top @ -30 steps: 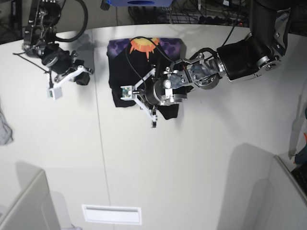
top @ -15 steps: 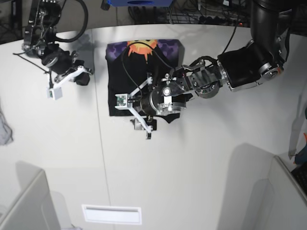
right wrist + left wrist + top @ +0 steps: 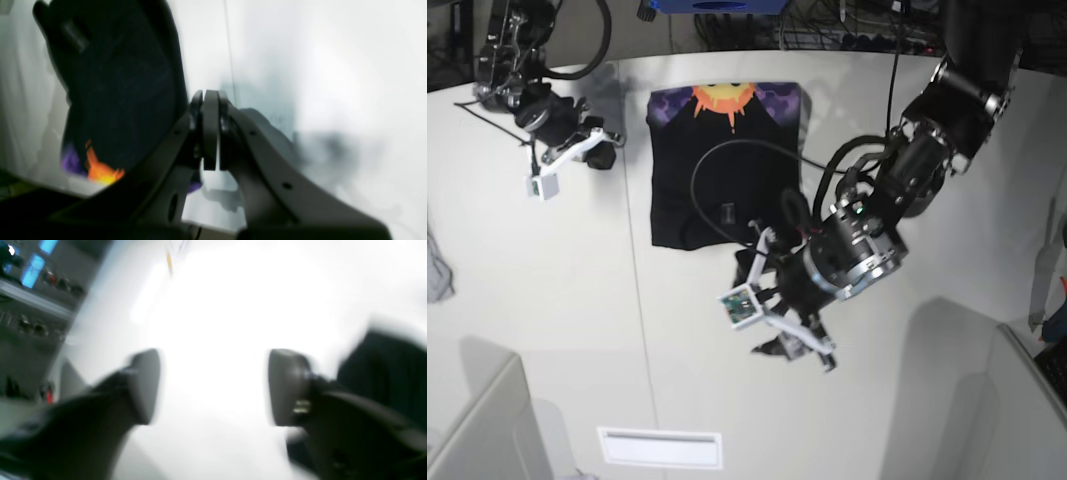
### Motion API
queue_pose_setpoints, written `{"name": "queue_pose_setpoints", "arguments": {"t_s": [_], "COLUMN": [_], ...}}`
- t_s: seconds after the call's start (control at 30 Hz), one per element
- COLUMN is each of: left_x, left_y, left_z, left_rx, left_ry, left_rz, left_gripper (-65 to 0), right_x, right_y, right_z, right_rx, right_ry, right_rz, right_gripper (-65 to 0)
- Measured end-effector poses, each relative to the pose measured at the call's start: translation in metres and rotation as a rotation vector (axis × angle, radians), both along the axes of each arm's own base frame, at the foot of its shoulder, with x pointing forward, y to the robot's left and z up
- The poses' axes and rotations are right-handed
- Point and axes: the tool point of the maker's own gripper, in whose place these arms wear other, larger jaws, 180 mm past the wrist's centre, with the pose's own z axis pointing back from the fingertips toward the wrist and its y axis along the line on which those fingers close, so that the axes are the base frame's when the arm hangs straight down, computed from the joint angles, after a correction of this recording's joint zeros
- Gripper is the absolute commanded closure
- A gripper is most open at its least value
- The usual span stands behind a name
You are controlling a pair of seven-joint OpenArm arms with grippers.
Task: Fold the T-shirt properly
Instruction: 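Press and smooth the folded shirt with the left gripper, then straighten the collar edge with both grippers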
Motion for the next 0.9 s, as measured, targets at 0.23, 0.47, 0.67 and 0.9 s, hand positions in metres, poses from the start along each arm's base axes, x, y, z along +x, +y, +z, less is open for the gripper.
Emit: {"name": "queue_pose_setpoints", "arguments": {"t_s": [0.23, 0.47, 0.67, 0.9], "left_x": [-0.07, -0.129, -0.154, -0.189], "left_y": [0.061, 0.064, 0.041, 0.015], "left_z": [-0.08, -0.113, -0.125, -0.161], "left_rx": [-0.208, -0.373, -0.41, -0.406], "left_ry": [0.371, 0.602, 0.684, 0.847], "left_rz": [0.176, 0.225, 0.197, 0.173], "left_gripper": [0.0, 0.0, 0.0, 0.0], "right_x": [-0.017, -0.033, -0.05, -0.061], "right_y": [0.018, 0.084, 0.101, 0.091], "right_z": [0.009, 0.013, 0.0, -0.038], "right_rx": [0.024, 0.144, 0.179, 0.185], "right_ry": [-0.017, -0.066, -0.006, 0.072], "right_rz": [0.055, 0.237, 0.276, 0.213], "right_gripper": [0.0, 0.0, 0.0, 0.0]}}
